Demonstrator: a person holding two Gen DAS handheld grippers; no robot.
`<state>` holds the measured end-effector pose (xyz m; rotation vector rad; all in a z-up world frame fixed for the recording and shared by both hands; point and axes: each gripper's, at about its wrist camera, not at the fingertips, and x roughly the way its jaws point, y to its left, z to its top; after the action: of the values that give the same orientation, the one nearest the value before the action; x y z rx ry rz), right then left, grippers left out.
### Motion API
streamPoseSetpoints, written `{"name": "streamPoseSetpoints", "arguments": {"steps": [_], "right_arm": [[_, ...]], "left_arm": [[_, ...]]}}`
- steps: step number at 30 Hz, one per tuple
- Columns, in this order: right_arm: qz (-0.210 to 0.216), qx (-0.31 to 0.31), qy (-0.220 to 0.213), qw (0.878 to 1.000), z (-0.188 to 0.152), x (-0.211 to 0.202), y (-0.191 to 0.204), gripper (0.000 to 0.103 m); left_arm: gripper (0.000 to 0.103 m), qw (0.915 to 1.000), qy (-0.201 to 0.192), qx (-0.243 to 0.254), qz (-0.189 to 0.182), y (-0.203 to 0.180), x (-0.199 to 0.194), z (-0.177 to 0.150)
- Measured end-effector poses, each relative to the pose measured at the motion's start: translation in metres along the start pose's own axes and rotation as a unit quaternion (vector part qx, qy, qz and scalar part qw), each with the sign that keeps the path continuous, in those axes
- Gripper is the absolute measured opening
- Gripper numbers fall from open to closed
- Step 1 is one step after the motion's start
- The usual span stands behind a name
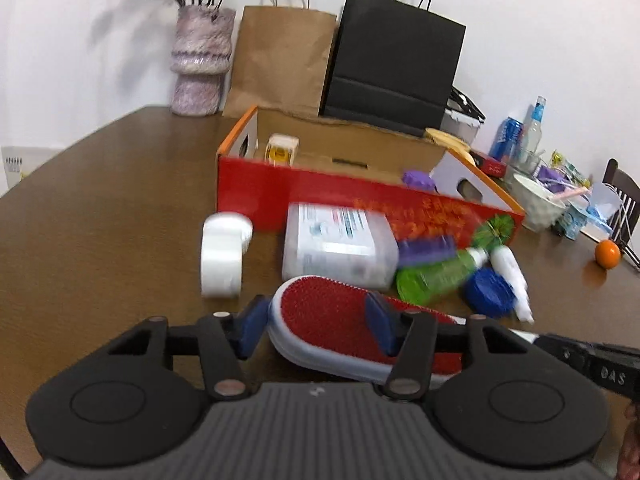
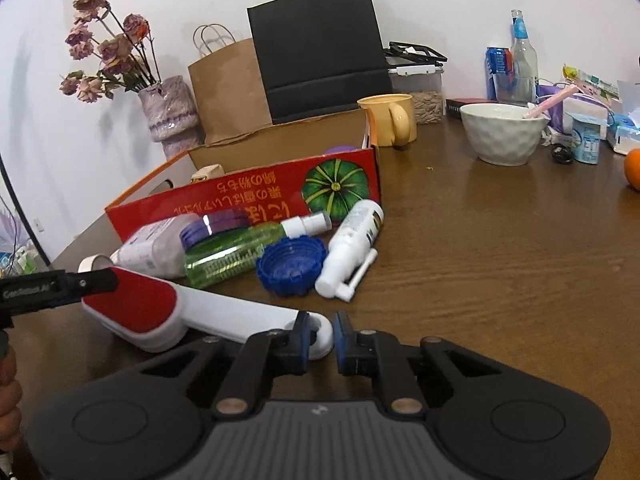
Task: Organize rigid objects
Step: 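Grasp the red-and-white lint brush with the left and right tools together, then lift the lint brush into the box and release it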
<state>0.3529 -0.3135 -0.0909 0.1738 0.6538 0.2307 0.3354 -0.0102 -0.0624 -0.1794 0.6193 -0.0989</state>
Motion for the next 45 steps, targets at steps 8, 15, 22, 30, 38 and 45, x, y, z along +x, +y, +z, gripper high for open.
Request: {"name": "streamPoseSetpoints", "arguments": {"steps": [8,15,22,30,38,45], "right_arm": [[0.017,-0.026,-0.001,1.000,-0.021,-0.028,0.001,0.014],[0.000,-0.064,-0.009,0.998,-0.016,-0.021,0.011,0.014],[-0.011,-0.049,-0.012,0.999,-0.017,-0.022,0.015,0.010],[0.001,-0.061,-0.111,0.992,0.051,-0.071,0.024,0.010],[0.032,-0.043,-0.147,0.988,0.183,-0.061,0.023,0.010],[0.022,-0.044,-0.093,0.994,0.235,0.004,0.024,0.010]], "left_arm": [[0.054,0.9999,0.005,0.001,-0.010,0.002,-0.063,-0.041],[0.063,0.9989,0.013,-0.003,-0.046,0.013,-0.044,-0.034],[0.045,0.9988,-0.004,-0.041,-0.025,0.014,-0.054,-0.036],[0.042,0.9932,-0.093,-0.037,-0.060,0.002,-0.088,0.035],[0.042,0.9854,-0.159,0.016,-0.060,-0.027,-0.080,0.164],[0.042,0.9927,-0.110,-0.009,-0.049,-0.014,-0.022,0.204]]}}
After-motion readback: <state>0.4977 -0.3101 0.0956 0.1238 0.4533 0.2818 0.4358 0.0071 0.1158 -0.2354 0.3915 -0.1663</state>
